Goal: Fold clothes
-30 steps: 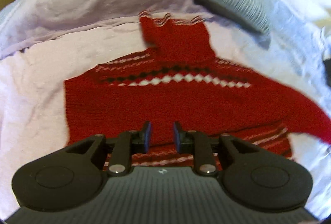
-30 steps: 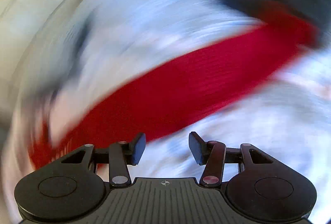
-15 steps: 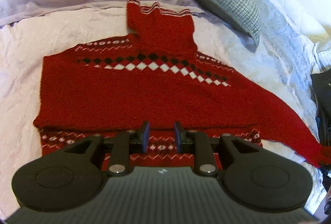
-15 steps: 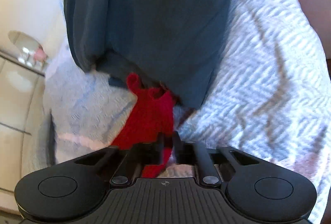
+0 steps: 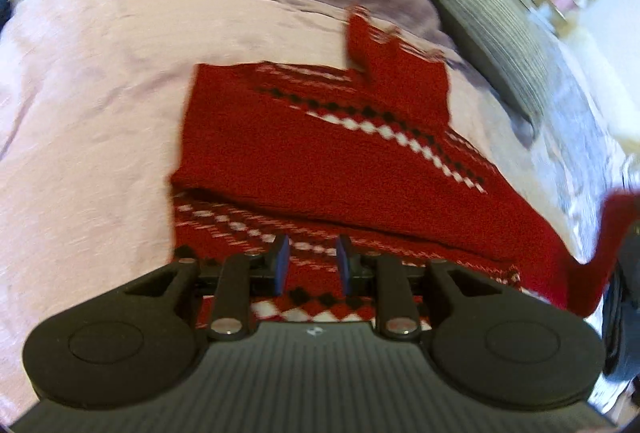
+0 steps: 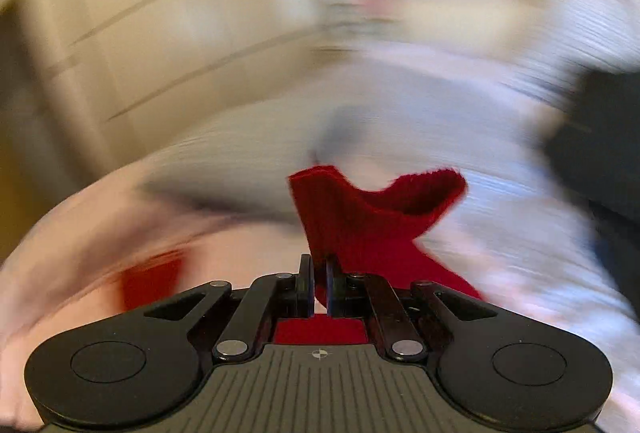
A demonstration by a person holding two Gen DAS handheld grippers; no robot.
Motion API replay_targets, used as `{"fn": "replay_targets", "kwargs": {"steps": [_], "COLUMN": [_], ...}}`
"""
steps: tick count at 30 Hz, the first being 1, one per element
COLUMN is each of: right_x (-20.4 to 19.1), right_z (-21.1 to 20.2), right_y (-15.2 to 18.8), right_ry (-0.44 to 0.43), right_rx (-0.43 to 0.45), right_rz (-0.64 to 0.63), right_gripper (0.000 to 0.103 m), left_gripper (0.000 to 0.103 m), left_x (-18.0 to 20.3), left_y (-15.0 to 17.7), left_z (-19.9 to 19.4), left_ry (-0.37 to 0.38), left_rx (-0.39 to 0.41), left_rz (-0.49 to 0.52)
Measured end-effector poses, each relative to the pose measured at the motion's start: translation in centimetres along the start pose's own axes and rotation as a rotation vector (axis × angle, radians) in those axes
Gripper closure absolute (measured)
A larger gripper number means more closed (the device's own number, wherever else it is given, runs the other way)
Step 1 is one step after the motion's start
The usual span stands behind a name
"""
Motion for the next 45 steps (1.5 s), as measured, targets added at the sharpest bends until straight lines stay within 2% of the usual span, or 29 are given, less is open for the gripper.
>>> {"fn": "replay_targets", "kwargs": {"steps": [1,3,4,5,6,8,11,14,17,20,21,24,25,28,31,34,36,40,42,45], "right_x": [-4.3,-10.6,-12.9,-14.3,-15.0,-14.3,-9.0,-2.9,3.0,7.7,8.8,10.8,10.9,9.2,7.2,5.7,4.7,3.5,2.9,2.4], "right_z": [1.5,4.4,5.7,6.8,7.3,7.4,6.7,4.6,3.2,1.7,1.3,0.7,0.6,0.8,1.3,2.7,3.7,5.9,6.9,8.5], "right_y": [0.7,4.6,7.6,10.6,12.9,15.6,17.3,17.6,16.1,15.0,14.8,14.7,14.7,14.6,14.8,14.6,14.4,14.6,14.6,15.2], "right_ry": [-0.09,-0.211,-0.23,-0.233,-0.232,-0.215,-0.142,-0.015,0.105,0.193,0.217,0.264,0.266,0.232,0.197,0.161,0.126,0.105,0.106,0.129], "right_rx": [-0.038,-0.212,-0.332,-0.439,-0.498,-0.563,-0.629,-0.639,-0.605,-0.541,-0.522,-0.503,-0.495,-0.486,-0.488,-0.472,-0.453,-0.458,-0.449,-0.478], "right_rz": [-0.059,-0.157,-0.207,-0.254,-0.286,-0.304,-0.229,-0.093,0.074,0.212,0.241,0.293,0.302,0.26,0.177,0.131,0.115,0.054,-0.004,-0.157], "right_gripper": [0.099,0.096,0.081,0.071,0.062,0.061,0.061,0.061,0.061,0.061,0.061,0.061,0.061,0.061,0.061,0.061,0.061,0.061,0.061,0.061], "left_gripper": [0.082,0.077,0.076,0.076,0.076,0.074,0.07,0.066,0.064,0.062,0.065,0.098,0.098,0.098,0.098,0.098,0.098,0.098,0.098,0.098], "left_x": [-0.8,-2.5,-3.2,-3.5,-3.6,-3.3,-2.0,-0.5,0.7,1.4,1.7,3.4,4.2,6.2,5.6,2.4,0.0,-3.8,-4.5,-5.3], "left_y": [-0.1,-0.3,-0.3,-0.2,0.0,0.5,1.3,1.6,1.1,0.3,0.2,0.2,-0.2,-2.9,-7.8,-11.5,-11.8,-7.9,-6.0,-5.5], "left_z": [-0.2,-0.6,-0.7,-0.6,-0.4,0.1,1.7,4.0,6.4,8.5,8.9,9.3,8.6,4.8,0.0,-3.3,-2.8,2.7,4.9,5.3], "left_ry": [-0.003,-0.01,-0.011,-0.007,0.003,0.025,0.064,0.113,0.15,0.131,0.138,0.216,0.241,0.283,0.292,0.203,0.131,0.03,-0.005,0.006], "left_rx": [-0.001,-0.003,-0.006,-0.015,-0.026,-0.047,-0.081,-0.122,-0.151,-0.15,-0.155,-0.183,-0.169,-0.039,0.167,0.338,0.333,0.153,0.095,0.096], "left_rz": [-0.021,-0.064,-0.084,-0.102,-0.114,-0.123,-0.132,-0.2,-0.297,-0.348,-0.355,-0.328,-0.283,-0.131,-0.081,-0.032,-0.017,-0.019,-0.022,-0.078]}}
Point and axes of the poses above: each gripper's, at about its wrist camera, not at the fingertips, and z roughly the way its jaws point, x to its right, y to its underside, the point moved 10 cm from there along z, roughly the way its jaws point, and after that the axes turned 10 degrees about -y, right-handed, at the moved point
